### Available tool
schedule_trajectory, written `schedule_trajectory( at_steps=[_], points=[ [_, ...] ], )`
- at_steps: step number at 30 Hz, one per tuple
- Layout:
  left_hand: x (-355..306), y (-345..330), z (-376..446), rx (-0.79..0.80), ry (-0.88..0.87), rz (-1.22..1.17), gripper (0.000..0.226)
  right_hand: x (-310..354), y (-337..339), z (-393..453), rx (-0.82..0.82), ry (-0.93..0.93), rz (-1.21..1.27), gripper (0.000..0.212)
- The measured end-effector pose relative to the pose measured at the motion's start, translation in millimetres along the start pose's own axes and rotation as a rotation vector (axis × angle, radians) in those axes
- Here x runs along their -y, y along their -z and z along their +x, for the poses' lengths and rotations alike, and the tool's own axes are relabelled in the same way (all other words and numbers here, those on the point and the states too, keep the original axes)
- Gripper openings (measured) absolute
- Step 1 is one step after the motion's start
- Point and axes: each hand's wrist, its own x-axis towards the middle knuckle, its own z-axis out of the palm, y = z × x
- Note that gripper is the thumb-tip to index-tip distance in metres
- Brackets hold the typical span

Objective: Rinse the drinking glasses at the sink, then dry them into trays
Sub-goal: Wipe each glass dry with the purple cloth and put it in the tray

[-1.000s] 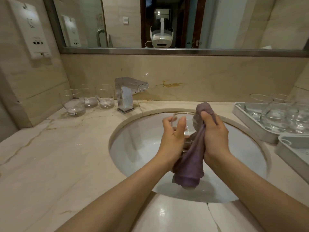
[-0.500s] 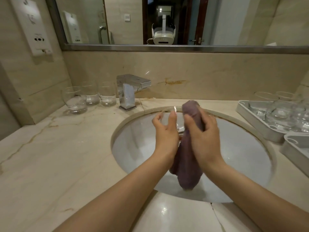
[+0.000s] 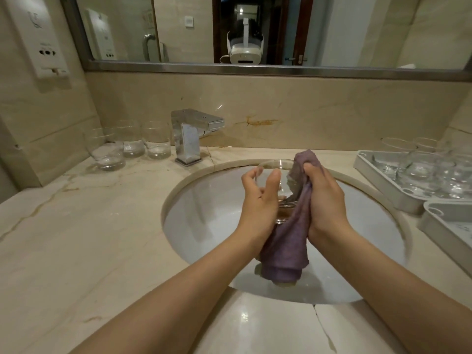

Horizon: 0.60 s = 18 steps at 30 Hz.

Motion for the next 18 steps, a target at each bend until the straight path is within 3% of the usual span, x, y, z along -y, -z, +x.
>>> schedule_trajectory(
  at_steps=[4, 6, 8, 13, 15, 18],
  points=[
    [-1, 5, 1, 0.001, 0.003, 0.110, 0.078, -1, -2, -5, -0.008, -0.037, 0.037, 0.012],
    [-4, 10, 4, -0.017, -0.015, 0.120, 0.082, 0, -3, -7, 0.011, 0.006, 0.015, 0.013],
    [-4, 12, 8, -0.033, -0.025, 0.074, 0.074, 0, -5, -10, 0.043, 0.130, -0.089, 0.019],
    [-2, 13, 9, -0.141, 0.029, -0.082, 0.040, -20, -7, -19, 0.141, 0.667, -0.590, 0.043],
    [0, 13, 8, -0.158, -0.008, -0.043, 0.039, -27, -10, -18, 0.107, 0.729, -0.599, 0.042],
    [0, 9, 4, -0.126, -0.085, 0.041, 0.048, -20, -12, -14, -0.001, 0.601, -0.426, 0.034]
  ],
)
